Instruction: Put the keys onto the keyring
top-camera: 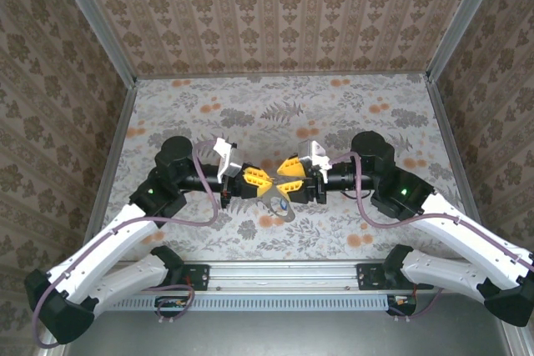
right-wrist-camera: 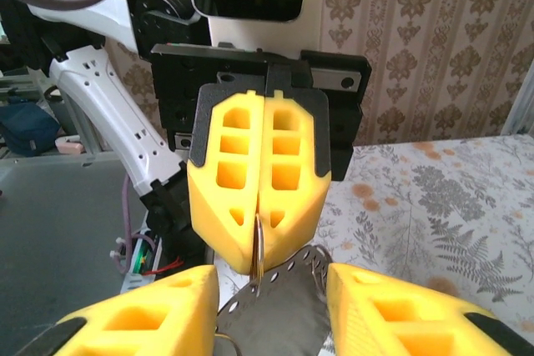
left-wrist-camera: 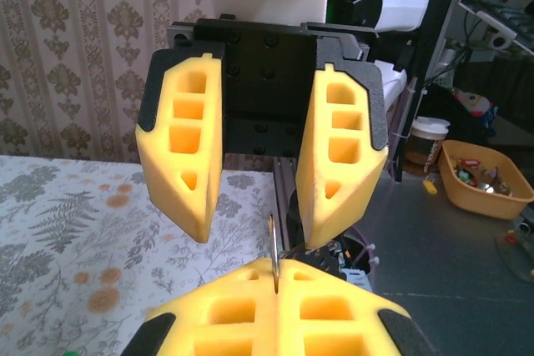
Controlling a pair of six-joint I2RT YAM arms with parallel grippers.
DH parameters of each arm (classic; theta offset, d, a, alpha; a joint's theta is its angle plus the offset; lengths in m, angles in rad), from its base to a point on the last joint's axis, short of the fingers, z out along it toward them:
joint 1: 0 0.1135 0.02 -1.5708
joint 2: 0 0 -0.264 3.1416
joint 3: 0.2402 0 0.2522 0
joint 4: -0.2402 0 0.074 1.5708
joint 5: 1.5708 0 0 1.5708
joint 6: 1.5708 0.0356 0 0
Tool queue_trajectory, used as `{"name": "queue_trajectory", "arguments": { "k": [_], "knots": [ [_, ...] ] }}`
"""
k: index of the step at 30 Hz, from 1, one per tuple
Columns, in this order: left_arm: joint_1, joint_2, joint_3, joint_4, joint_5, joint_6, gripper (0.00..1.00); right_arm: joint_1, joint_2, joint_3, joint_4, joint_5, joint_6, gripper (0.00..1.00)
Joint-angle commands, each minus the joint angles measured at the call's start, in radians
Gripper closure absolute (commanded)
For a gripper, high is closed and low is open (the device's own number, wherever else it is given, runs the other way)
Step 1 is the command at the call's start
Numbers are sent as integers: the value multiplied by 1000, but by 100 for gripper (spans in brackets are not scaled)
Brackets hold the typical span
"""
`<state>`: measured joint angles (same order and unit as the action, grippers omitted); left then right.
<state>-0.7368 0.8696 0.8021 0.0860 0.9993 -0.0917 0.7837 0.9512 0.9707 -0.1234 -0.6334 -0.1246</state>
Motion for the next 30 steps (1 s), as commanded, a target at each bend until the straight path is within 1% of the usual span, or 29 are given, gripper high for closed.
{"name": "queue_trajectory", "arguments": {
  "k": [1, 4, 6, 8, 12, 17, 19, 21, 24, 28, 30],
  "knots": [
    [2, -24, -9, 133, 59, -62, 100, -4, 0, -4, 43, -15, 14, 65],
    [1, -30, -23, 173, 60, -83, 100, -4, 1, -9, 50, -22, 19, 74],
    [1, -29, -25, 188, 61, -91, 100, -5, 5, -9, 50, -22, 20, 85],
    [1, -29, -23, 188, 61, -92, 100, -5, 14, -1, 38, -23, 15, 92],
    [1, -19, -11, 164, 58, -78, 100, -6, 31, 15, 14, -56, 0, 100],
    [0, -12, 7, 99, 38, -39, 100, -7, 42, 29, -8, -121, -18, 100],
    [-1, -7, 10, 101, 37, -39, 100, -5, 51, 37, -22, -126, -26, 96],
    [0, -2, 11, 102, 38, -39, 100, -5, 65, 48, -41, -131, -38, 94],
    [-2, 2, 13, 111, 39, -43, 100, -6, 78, 55, -48, -138, -41, 100],
    [-6, 9, 27, 95, 38, -40, 100, -5, 76, 64, -67, -135, -58, 100],
    [-9, 13, 54, 20, 23, -9, 100, -7, 64, 60, -71, -127, -67, 100]
  ]
}}
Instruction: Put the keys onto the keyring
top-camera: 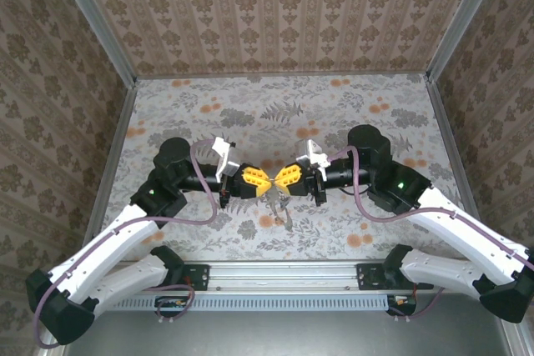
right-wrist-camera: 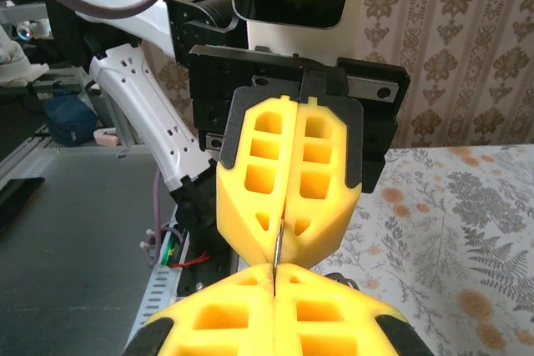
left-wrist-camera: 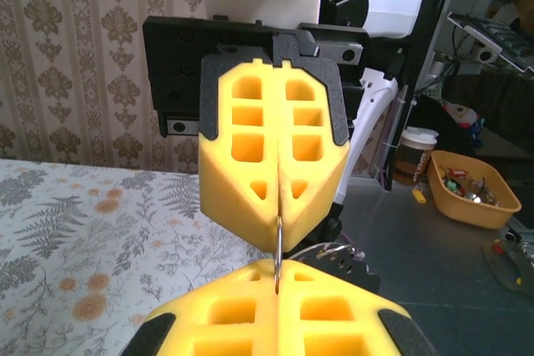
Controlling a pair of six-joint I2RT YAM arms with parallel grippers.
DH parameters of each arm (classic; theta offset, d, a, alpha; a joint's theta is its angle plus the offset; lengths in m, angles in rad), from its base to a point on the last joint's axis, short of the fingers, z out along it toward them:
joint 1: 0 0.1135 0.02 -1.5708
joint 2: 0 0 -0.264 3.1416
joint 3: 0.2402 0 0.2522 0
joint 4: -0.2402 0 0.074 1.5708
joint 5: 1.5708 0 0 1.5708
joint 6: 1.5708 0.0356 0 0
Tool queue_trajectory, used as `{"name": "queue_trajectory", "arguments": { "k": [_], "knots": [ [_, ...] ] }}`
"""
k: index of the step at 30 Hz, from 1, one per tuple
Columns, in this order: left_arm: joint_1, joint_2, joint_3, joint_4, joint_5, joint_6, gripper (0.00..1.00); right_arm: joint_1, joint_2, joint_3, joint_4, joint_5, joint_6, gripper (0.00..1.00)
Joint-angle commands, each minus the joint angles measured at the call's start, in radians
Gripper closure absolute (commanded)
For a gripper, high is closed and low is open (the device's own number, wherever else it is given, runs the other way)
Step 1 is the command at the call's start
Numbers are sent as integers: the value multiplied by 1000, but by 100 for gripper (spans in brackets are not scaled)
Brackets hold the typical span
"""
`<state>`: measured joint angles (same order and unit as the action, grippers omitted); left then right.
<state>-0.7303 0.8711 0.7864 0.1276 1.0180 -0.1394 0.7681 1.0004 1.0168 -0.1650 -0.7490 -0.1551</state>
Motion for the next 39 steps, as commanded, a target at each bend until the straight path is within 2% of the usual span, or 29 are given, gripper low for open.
{"name": "queue_trajectory", "arguments": {
  "k": [1, 4, 6, 9, 12, 19, 29, 39],
  "knots": [
    [-16, 12, 92, -86, -8, 71, 100, 10, 9, 14, -30, -3, -37, 100],
    [-17, 6, 197, -372, -89, 214, 77, 7, 3, 31, -62, 32, -44, 100],
    [-21, 9, 280, -564, -188, 305, 67, 5, 11, 48, -96, 60, -55, 100],
    [-24, 42, 386, -768, -340, 383, 66, 4, 24, 64, -121, 117, -63, 100],
    [-39, 82, 449, -881, -420, 419, 66, 4, 38, 79, -144, 147, -73, 100],
    [-98, 144, 485, -934, -420, 471, 65, 11, 79, 131, -206, 169, -105, 100],
    [-107, 190, 512, -937, -447, 504, 66, 36, 125, 182, -299, 206, -149, 100],
    [-116, 225, 519, -955, -434, 524, 75, 44, 128, 192, -306, 206, -159, 100]
  ]
}}
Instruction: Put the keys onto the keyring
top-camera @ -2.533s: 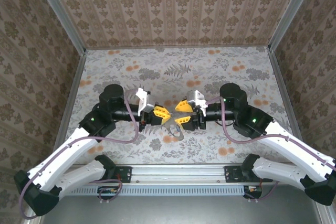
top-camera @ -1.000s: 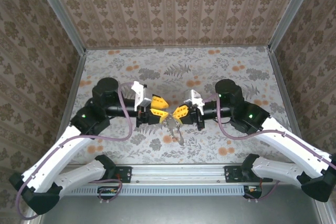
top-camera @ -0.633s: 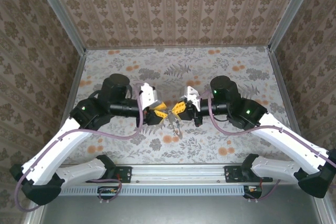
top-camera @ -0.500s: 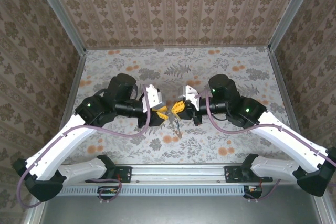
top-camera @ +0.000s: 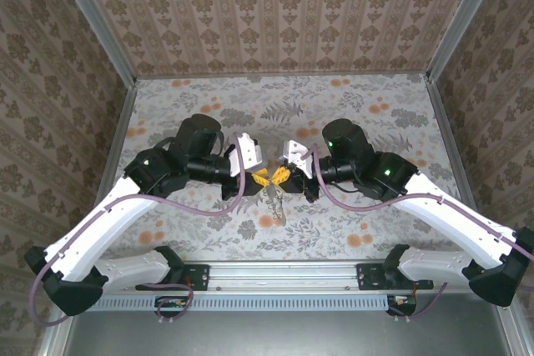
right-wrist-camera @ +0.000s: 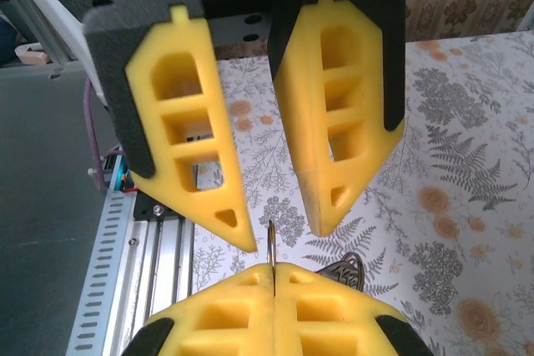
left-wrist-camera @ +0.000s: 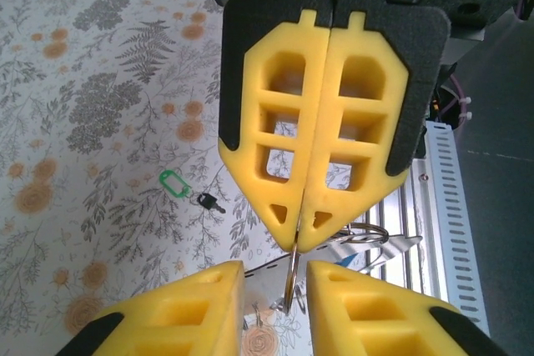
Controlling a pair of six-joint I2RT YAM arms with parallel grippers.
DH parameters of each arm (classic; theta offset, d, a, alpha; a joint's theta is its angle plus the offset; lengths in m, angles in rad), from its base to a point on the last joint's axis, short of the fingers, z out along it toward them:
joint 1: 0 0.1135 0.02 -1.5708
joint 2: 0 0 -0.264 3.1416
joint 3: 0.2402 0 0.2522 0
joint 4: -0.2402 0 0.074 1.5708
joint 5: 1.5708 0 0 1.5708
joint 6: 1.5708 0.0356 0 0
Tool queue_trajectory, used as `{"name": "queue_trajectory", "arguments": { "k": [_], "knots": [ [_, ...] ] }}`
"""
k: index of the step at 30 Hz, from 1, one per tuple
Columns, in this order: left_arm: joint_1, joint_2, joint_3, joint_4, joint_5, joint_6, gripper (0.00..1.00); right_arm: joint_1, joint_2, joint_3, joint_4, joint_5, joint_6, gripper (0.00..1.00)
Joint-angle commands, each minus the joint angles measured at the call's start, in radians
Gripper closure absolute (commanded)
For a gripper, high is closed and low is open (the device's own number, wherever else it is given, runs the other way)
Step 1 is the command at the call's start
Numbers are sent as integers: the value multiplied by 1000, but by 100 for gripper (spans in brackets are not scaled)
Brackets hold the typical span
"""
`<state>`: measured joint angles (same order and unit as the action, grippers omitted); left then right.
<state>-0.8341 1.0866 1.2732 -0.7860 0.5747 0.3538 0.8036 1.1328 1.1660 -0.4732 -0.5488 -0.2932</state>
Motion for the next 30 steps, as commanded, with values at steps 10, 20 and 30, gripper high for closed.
{"name": "queue_trajectory", "arguments": {
  "k": [10, 20, 30],
  "knots": [
    [-14, 4, 19, -34, 20, 41, 100, 13, -9, 34, 14, 10, -15, 98],
    [71, -144, -103, 184, 206, -78, 100, 0, -151, -140, 191, 65, 95, 58],
    [87, -158, -130, 221, 213, -109, 100, -20, -129, -155, 253, 3, 131, 57]
  ]
}}
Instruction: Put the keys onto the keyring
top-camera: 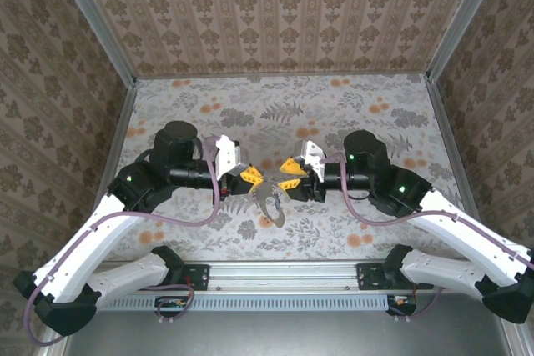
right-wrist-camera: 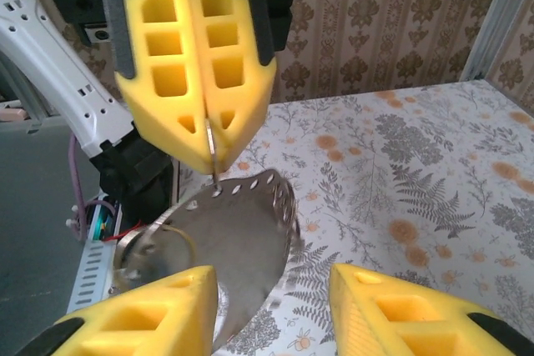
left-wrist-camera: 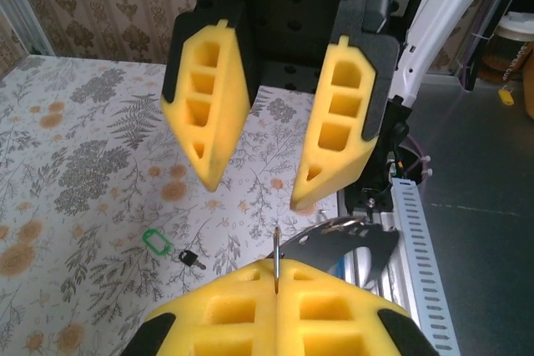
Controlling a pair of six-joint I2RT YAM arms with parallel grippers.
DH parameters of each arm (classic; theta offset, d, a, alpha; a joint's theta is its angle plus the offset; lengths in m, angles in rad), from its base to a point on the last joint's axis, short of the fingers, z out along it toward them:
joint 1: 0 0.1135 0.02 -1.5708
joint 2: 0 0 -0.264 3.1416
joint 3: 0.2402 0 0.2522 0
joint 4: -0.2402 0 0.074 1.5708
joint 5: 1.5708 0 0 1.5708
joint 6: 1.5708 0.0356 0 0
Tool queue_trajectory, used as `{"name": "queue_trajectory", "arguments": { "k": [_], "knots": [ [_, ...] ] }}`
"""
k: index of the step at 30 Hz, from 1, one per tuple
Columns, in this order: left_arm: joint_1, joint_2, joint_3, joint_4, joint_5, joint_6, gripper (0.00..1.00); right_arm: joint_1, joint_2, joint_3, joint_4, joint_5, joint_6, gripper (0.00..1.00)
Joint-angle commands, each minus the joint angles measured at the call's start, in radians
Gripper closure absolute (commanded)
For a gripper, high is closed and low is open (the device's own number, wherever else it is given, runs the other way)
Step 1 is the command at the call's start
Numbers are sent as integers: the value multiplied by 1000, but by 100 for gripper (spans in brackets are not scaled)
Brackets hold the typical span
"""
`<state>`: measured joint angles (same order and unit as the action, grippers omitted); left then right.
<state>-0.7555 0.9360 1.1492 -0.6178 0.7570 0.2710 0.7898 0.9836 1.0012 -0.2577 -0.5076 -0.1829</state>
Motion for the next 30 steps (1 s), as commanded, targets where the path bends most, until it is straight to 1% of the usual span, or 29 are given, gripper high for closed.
{"name": "queue_trajectory", "arguments": {
  "k": [1, 4, 8, 13, 20, 21, 25, 28, 30],
  "knots": [
    [8, -8, -7, 54, 28, -30, 100, -6, 21, 5, 49, -50, 24, 56],
    [7, -8, -13, 70, 11, -44, 100, -6, 11, -23, 113, -78, 50, 54],
    [7, -7, -28, 103, 12, -63, 100, -6, 28, -21, 132, -81, 61, 61],
    [8, -9, -59, 163, 38, -95, 100, -4, 50, -18, 165, -96, 69, 63],
    [5, -22, -126, 302, 76, -179, 100, -4, 66, -18, 199, -118, 73, 68],
    [6, -23, -137, 319, 78, -191, 100, -5, 64, -21, 206, -117, 73, 72],
    [5, -34, -170, 379, 81, -230, 100, -4, 65, -20, 193, -106, 60, 99],
    [5, -40, -165, 342, 67, -219, 100, -5, 63, -8, 162, -96, 41, 100],
    [5, -30, -127, 229, 34, -162, 99, -4, 64, 10, 120, -76, 22, 100]
  ]
}}
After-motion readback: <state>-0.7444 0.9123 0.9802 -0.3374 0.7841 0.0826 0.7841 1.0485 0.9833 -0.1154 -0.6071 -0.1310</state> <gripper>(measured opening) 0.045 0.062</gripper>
